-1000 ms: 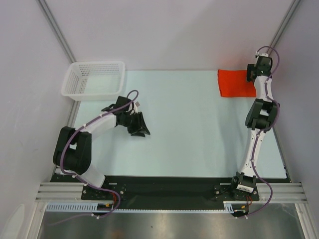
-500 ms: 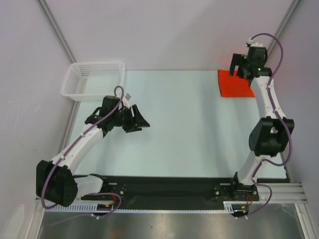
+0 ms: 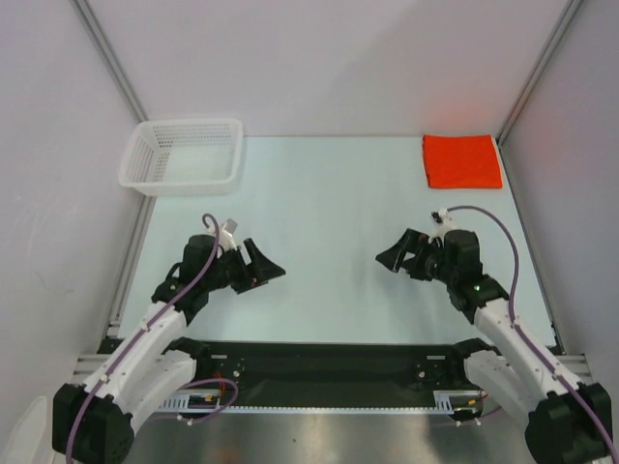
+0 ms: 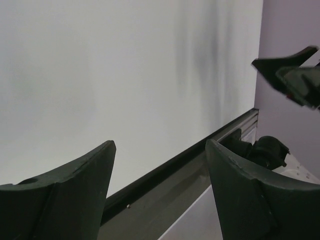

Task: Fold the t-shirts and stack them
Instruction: Neatly place the folded tshirt to the corner

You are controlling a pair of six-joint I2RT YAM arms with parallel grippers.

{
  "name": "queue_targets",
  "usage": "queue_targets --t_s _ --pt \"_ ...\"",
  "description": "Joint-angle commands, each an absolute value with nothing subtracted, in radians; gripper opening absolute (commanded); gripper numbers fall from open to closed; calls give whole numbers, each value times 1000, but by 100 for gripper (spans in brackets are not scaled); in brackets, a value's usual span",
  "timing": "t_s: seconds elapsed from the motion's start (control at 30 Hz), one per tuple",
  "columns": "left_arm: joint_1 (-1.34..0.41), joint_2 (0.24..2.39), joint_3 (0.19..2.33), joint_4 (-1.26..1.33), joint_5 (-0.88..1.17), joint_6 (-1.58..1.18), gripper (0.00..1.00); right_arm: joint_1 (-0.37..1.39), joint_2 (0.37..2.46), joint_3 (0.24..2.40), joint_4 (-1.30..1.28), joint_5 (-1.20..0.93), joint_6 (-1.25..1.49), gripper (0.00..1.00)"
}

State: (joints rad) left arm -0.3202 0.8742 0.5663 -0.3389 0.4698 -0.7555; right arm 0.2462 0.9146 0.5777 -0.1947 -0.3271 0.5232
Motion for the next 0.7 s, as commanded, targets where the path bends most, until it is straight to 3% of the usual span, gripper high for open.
queue_targets --t_s 0.0,0.17,0.33,0.5,0.67 --pt "-339 688 428 -163 454 -875 79 293 731 431 -9 -413 735 100" --pt "-344 421 243 -120 411 -948 81 328 406 163 6 -365 897 100" --pt "-345 210 79 -130 433 -1031 82 331 30 64 -249 -336 1023 100" --pt "-345 39 -37 -159 433 -1115 82 336 133 86 -342 -357 973 100" --pt "-347 -55 -83 -213 440 -1138 82 337 43 14 -362 -386 1012 100"
